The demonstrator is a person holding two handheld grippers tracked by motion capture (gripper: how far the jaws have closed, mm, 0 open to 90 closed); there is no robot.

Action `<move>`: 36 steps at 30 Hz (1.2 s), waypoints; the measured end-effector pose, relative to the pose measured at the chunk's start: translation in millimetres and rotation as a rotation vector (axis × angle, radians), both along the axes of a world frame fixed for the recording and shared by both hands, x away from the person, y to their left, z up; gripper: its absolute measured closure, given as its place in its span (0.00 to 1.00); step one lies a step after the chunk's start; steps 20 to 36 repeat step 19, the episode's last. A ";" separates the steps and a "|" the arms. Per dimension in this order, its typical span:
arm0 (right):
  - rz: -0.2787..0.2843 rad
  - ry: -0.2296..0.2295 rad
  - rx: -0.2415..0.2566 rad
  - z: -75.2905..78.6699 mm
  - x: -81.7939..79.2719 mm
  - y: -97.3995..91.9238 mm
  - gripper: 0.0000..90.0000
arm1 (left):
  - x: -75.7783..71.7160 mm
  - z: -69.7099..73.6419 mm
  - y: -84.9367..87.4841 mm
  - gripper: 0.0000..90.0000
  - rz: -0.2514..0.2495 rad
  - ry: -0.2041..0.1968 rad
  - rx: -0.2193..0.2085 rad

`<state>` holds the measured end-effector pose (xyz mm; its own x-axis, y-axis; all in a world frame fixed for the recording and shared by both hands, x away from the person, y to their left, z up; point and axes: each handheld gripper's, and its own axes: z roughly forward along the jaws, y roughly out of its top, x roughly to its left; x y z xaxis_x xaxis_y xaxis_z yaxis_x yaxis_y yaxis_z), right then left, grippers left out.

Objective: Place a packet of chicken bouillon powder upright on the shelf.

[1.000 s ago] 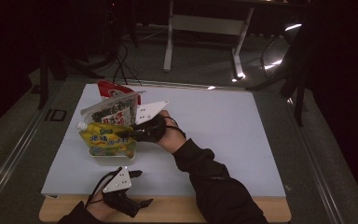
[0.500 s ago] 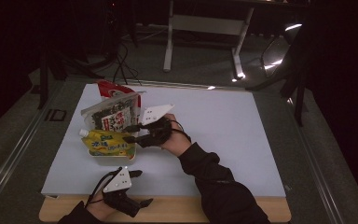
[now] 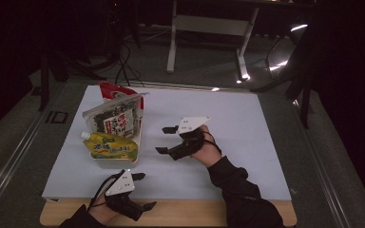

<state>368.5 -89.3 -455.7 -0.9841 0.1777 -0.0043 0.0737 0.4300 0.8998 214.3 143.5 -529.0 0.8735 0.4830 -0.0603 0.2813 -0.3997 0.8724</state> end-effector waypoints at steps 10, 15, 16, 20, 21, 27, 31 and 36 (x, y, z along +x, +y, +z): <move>-0.053 0.045 0.024 -28.9 -3.4 -32.3 0.17 | 0.7 -0.3 0.0 0.03 0.002 0.001 0.000; -0.047 0.057 0.001 -40.2 -6.7 -36.8 0.17 | 0.4 -0.1 0.4 0.03 -0.001 0.001 0.001; -0.042 0.064 -0.005 -44.5 -7.4 -38.3 0.17 | 0.6 -0.2 0.5 0.03 0.000 -0.001 0.002; -0.040 0.078 -0.009 -49.2 -6.5 -40.5 0.17 | 0.8 -0.5 0.6 0.03 0.001 0.000 0.002; -0.040 0.078 -0.009 -49.2 -6.5 -40.5 0.17 | 0.8 -0.5 0.6 0.03 0.001 0.000 0.002; -0.040 0.078 -0.009 -49.2 -6.5 -40.5 0.17 | 0.8 -0.5 0.6 0.03 0.001 0.000 0.002; -0.040 0.078 -0.009 -49.2 -6.5 -40.5 0.17 | 0.8 -0.5 0.6 0.03 0.001 0.000 0.002; -0.040 0.078 -0.009 -49.2 -6.5 -40.5 0.17 | 0.8 -0.5 0.6 0.03 0.001 0.000 0.002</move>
